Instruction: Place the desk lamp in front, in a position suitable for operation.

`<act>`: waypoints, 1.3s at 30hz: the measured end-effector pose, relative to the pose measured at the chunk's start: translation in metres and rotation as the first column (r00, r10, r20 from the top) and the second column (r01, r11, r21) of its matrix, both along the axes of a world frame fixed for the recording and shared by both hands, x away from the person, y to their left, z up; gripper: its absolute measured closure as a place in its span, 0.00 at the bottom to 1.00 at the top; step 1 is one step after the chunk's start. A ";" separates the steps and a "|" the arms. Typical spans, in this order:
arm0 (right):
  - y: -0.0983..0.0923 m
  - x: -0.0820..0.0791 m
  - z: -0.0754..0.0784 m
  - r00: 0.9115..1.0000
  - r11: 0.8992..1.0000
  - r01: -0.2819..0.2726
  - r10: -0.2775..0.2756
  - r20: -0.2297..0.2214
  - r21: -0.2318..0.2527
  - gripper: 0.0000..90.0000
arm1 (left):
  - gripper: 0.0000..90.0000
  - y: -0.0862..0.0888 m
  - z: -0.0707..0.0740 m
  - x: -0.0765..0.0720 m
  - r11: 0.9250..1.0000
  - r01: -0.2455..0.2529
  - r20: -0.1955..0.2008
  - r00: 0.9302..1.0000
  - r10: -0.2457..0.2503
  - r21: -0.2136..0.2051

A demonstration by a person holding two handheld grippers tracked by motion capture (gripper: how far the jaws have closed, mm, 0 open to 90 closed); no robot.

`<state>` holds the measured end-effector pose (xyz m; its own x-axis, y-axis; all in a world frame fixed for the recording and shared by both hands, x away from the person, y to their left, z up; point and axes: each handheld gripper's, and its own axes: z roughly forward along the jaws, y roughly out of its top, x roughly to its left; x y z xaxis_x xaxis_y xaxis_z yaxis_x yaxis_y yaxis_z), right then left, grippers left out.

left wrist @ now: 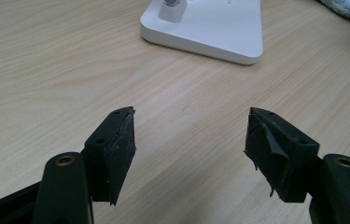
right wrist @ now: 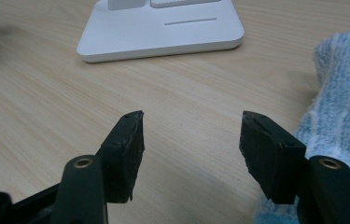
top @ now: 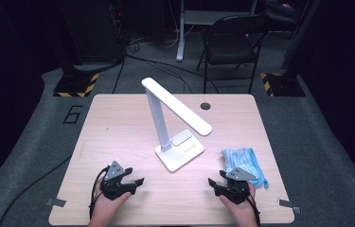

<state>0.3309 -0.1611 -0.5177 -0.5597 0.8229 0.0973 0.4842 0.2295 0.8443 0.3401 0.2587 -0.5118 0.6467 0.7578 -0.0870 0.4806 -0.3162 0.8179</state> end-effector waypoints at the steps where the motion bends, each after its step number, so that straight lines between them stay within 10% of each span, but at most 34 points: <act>1: -0.001 0.000 0.000 1.000 1.000 0.013 -0.013 -0.008 0.004 0.44 | 0.37 0.000 0.000 0.000 1.000 -0.007 -0.003 1.000 0.007 -0.004; 39: 0.021 0.005 0.004 0.999 0.999 -0.042 0.042 -0.010 -0.027 0.44 | 0.39 0.004 0.003 -0.002 0.999 -0.044 0.000 0.999 0.044 -0.027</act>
